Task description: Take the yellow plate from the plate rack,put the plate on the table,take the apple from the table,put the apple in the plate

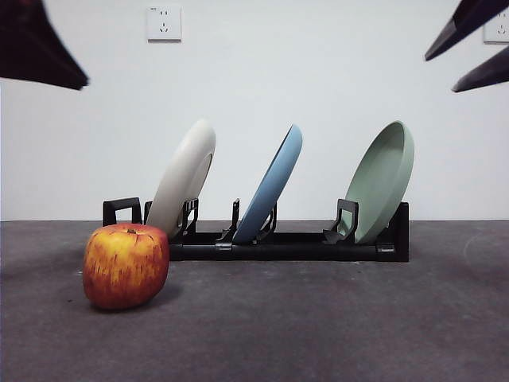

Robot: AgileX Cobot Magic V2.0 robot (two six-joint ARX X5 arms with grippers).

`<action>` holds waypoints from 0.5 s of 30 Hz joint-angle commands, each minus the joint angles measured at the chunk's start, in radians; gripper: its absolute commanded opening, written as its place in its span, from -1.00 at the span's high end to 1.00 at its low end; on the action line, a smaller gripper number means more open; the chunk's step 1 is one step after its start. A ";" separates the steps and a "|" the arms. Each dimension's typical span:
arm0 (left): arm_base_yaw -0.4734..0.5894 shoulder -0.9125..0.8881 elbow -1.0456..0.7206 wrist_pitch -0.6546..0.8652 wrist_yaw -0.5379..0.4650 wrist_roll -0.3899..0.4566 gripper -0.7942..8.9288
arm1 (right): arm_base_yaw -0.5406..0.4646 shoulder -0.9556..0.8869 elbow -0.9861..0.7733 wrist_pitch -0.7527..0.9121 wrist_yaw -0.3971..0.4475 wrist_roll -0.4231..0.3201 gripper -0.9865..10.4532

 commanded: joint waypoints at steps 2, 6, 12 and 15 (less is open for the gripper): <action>-0.047 0.089 0.084 -0.011 0.008 -0.003 0.12 | 0.003 0.002 0.003 0.002 -0.002 -0.014 0.31; -0.092 0.188 0.196 -0.042 0.004 -0.003 0.13 | 0.003 0.002 0.003 0.002 -0.002 -0.013 0.32; -0.145 0.343 0.365 -0.076 -0.043 -0.002 0.13 | 0.003 0.002 0.003 0.002 -0.002 -0.013 0.32; -0.163 0.415 0.435 -0.080 -0.077 -0.002 0.13 | 0.003 0.002 0.003 0.001 -0.001 -0.013 0.32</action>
